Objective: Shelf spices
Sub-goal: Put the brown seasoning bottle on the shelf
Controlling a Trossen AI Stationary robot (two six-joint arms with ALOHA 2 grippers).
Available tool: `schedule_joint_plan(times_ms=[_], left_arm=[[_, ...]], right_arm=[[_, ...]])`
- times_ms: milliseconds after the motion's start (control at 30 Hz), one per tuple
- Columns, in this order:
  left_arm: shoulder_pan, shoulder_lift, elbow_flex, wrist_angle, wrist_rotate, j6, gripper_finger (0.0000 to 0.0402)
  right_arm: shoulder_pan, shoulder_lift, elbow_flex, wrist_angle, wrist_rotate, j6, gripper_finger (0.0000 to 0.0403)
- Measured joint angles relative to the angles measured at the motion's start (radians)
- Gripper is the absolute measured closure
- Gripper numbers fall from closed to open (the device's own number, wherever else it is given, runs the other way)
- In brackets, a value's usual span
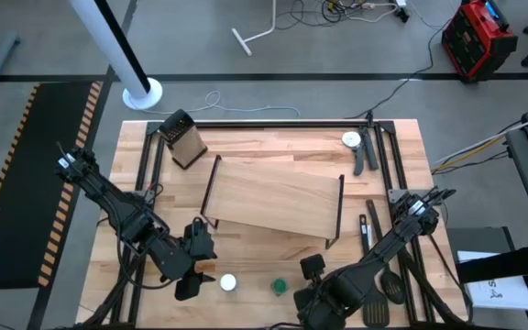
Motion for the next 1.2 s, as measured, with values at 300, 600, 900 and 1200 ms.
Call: schedule_joint_plan(times_ms=[300,600,900,1200], left_arm=[[0.000,0.000,0.000,0.001,0.006,-0.004,0.0120],[0.000,0.000,0.000,0.001,0.007,-0.008,0.0129],[0.000,0.000,0.000,0.001,0.007,-0.007,0.0125],[0.000,0.000,0.000,0.001,0.007,-0.010,0.0134]], right_arm=[[-0.015,0.005,-0.001,-0.023,-0.021,0.001,0.0059],[-0.015,0.088,-0.003,-0.021,-0.047,-0.011,0.0059],[-0.015,0.153,-0.003,0.002,-0.051,-0.009,0.0059],[-0.015,0.181,-0.005,0.034,-0.054,-0.006,0.0085]])
